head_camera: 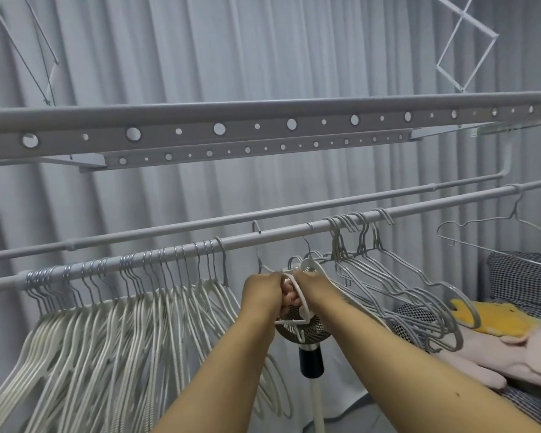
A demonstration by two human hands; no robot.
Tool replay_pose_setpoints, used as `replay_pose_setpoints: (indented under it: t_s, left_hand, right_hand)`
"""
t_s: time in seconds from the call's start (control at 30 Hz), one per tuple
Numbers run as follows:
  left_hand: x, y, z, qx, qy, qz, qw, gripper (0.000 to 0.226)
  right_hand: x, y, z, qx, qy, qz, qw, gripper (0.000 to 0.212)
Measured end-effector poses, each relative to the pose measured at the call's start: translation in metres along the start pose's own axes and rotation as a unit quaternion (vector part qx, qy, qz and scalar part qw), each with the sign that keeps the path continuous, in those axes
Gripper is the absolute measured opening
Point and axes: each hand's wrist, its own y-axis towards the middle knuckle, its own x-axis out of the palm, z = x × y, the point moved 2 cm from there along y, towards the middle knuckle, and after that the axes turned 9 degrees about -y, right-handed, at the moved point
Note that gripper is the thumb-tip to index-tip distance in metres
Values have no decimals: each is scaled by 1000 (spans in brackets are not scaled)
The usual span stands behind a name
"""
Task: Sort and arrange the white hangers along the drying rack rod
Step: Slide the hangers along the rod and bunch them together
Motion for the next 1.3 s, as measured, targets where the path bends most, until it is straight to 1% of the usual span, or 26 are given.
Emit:
replay_pose_setpoints:
  t_s: [0.07, 0.17, 0.23, 0.33, 0.43, 0.5, 0.6, 0.67, 0.73, 0.8, 0.87, 0.93, 0.97, 1.0, 1.03, 1.1, 1.17, 1.2, 1.23, 1.27, 1.3]
  left_hand:
    - [0, 0, -2, -3, -2, 1, 1000, 31]
    - [4, -4, -5, 9, -17, -20, 1000, 29]
    - [8, -7, -4, 16, -23, -27, 999, 27]
    - [10, -4, 3, 21, -23, -21, 999, 30]
    - [8, 2, 8, 9, -20, -10, 1000, 25]
    - [7, 6, 7, -8, -24, -9, 1000, 22]
    - [5, 6, 0, -29, -35, -7, 999, 20]
    - [5, 0, -4, -40, -45, -6, 998, 21]
    - [5, -9, -6, -47, -58, -11, 997, 23]
    - [7, -20, -4, -49, -67, -21, 996, 25]
    - [9, -30, -2, -51, -83, -33, 995, 30]
    - [11, -37, 0, -60, -102, -59, 991, 35]
    - [13, -40, 1, -64, -109, -73, 989, 37]
    - [14, -42, 1, -60, -116, -83, 988, 38]
    - [15, -43, 2, -52, -127, -91, 986, 38]
    - [15, -46, 6, -28, -135, -99, 986, 35]
    - [10, -45, 9, 1, -123, -96, 988, 35]
    - [5, -43, 8, 24, -107, -83, 990, 36]
    - [-2, -37, 6, 66, -53, -54, 995, 36]
    - [-10, -31, 3, 121, 51, -10, 991, 34]
    - [-19, -25, 1, 176, 185, 41, 966, 30]
  right_hand:
    - [-2, 0, 1, 4, 6, 11, 1000, 45]
    - [-5, 4, 4, 9, 0, 24, 1000, 41]
    - [-6, 3, 2, 19, 2, 19, 1000, 40]
    - [-7, 5, 1, 30, 24, 14, 999, 38]
    - [-5, -1, 0, 30, 46, 11, 998, 32]
    - [-5, -6, 7, 15, 47, 0, 999, 31]
    - [-9, -9, 8, 28, 22, 15, 999, 38]
    - [-11, -8, 10, 29, 4, 16, 999, 37]
    - [-12, -11, 11, 32, -14, 20, 999, 36]
    - [-13, -8, 14, 35, -55, 41, 997, 40]
    - [-14, -9, 16, 37, -72, 36, 996, 42]
    - [-12, -14, 15, 29, -19, -15, 999, 38]
    - [-10, -17, 13, 14, -11, -26, 999, 36]
    - [-8, -19, 9, 3, 11, -25, 1000, 34]
    - [-7, -20, 8, 6, 63, -34, 997, 33]
    - [-5, -16, 8, 33, 90, -15, 995, 34]
    - [-4, -11, 13, 46, 59, 40, 996, 33]
    - [-5, -6, 18, 55, 70, 76, 993, 34]
    - [-7, -7, 20, 65, 81, 107, 989, 35]
    - [-10, -7, 22, 72, 78, 137, 985, 37]
    - [-13, -9, 22, 70, 69, 166, 981, 38]
